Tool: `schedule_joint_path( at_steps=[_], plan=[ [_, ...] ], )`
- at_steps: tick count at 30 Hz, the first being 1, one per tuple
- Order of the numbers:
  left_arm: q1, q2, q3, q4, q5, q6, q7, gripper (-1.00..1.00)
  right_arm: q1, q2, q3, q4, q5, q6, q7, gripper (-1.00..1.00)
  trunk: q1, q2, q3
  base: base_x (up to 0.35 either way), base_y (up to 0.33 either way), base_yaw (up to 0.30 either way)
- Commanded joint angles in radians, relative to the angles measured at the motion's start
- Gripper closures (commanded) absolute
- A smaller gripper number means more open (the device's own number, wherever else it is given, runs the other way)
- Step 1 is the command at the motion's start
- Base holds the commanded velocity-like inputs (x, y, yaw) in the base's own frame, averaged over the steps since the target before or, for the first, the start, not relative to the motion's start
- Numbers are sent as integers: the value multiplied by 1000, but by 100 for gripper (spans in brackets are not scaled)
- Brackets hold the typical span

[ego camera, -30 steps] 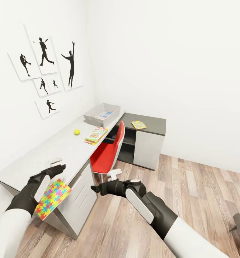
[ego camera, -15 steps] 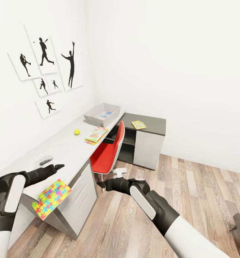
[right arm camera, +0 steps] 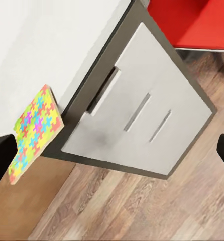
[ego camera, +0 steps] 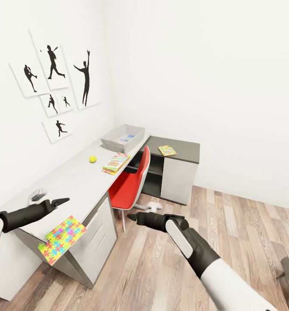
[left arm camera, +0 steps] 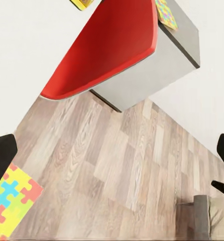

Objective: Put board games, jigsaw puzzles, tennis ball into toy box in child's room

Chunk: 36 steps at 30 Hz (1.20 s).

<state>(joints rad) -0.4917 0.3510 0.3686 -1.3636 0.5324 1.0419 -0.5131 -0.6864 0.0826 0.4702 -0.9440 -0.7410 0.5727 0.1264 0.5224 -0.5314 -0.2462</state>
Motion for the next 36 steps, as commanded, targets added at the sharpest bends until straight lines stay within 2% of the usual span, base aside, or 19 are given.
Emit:
schedule_joint_path(
  at_steps=[1, 4, 7, 8, 10, 13, 20, 23, 36],
  plan=[
    [5, 7, 2, 5, -5, 5, -29, -100, -1, 0, -16, 8, 0, 5, 22, -100, 0, -2, -2, 0, 0, 0],
    [28, 51, 4, 58, -6, 5, -112, -100, -1, 0, -99, 49, 0, 9, 121, -100, 0, -2, -2, 0, 0, 0],
    [34, 79, 6, 125, -6, 5, -150, -100, -1, 0, -149, 71, 0, 11, 167, -100, 0, -2, -2, 0, 0, 0],
    [37, 96, 8, 177, -7, 5, -173, -100, -1, 0, -180, 81, 0, 12, 187, -100, 0, -2, -2, 0, 0, 0],
    [39, 124, 9, 250, -9, 5, -205, -100, -1, 0, -218, 91, -1, 13, 205, -100, 0, -2, -2, 0, 0, 0],
    [40, 159, 9, 328, -13, 5, -248, -100, -1, 0, -244, 97, -2, 14, 217, -100, 0, -2, -2, 0, 0, 0],
    [41, 216, 9, 407, -17, 1, -300, -100, -1, 9, -261, 103, -11, 11, 225, -100, 0, -2, -2, 0, 0, 0],
    [41, 225, 8, 416, -16, 0, -306, -100, -1, 15, -262, 112, -17, 5, 225, -100, 0, -2, -2, 0, 0, 0],
    [41, 228, 9, 422, -10, -2, -326, -100, -1, 19, -265, 136, -21, 0, 226, -100, 0, -2, -2, 0, 0, 0]
  ],
)
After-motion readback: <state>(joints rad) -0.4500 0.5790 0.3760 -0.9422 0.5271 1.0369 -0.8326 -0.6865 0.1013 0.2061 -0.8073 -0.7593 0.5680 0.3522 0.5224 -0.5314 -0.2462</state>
